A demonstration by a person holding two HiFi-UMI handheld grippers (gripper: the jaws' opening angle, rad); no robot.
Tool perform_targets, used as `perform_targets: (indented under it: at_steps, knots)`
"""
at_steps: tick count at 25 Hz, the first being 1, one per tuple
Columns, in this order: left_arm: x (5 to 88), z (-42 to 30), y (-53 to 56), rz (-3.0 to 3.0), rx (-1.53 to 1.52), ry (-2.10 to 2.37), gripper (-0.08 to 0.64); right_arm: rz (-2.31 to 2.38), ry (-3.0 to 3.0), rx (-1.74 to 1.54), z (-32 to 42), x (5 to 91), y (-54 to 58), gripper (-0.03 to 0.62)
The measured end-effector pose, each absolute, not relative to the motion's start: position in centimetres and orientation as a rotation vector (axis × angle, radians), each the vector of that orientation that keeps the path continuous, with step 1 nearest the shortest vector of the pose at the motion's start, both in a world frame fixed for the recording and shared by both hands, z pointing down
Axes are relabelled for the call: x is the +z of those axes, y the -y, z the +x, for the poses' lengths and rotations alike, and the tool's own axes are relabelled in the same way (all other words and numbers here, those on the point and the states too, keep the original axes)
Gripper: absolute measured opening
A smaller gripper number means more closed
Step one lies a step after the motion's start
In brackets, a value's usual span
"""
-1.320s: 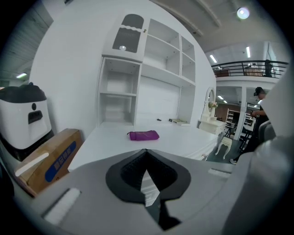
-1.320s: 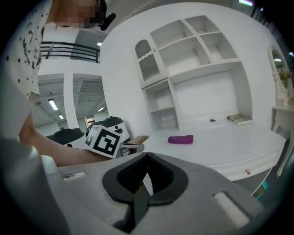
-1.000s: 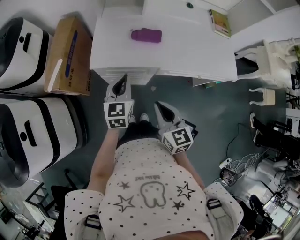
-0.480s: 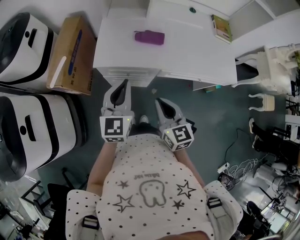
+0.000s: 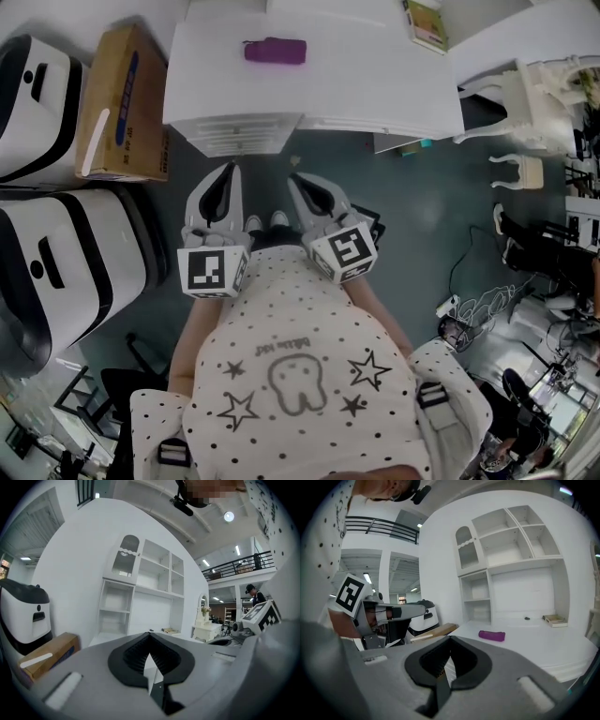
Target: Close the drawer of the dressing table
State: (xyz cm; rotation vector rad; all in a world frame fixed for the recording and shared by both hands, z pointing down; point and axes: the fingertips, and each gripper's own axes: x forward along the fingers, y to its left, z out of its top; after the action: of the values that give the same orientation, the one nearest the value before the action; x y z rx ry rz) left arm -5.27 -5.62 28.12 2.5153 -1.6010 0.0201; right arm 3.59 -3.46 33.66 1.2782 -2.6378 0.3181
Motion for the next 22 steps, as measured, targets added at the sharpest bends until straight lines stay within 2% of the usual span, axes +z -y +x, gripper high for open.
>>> perform_targets:
  at_steps: [22]
  knots:
    - [31.0, -3.0, 2.3, 2.492, 0.061, 1.437, 0.0, 1.168, 2.676, 0.205, 2.7, 32.7, 1.8, -0.006]
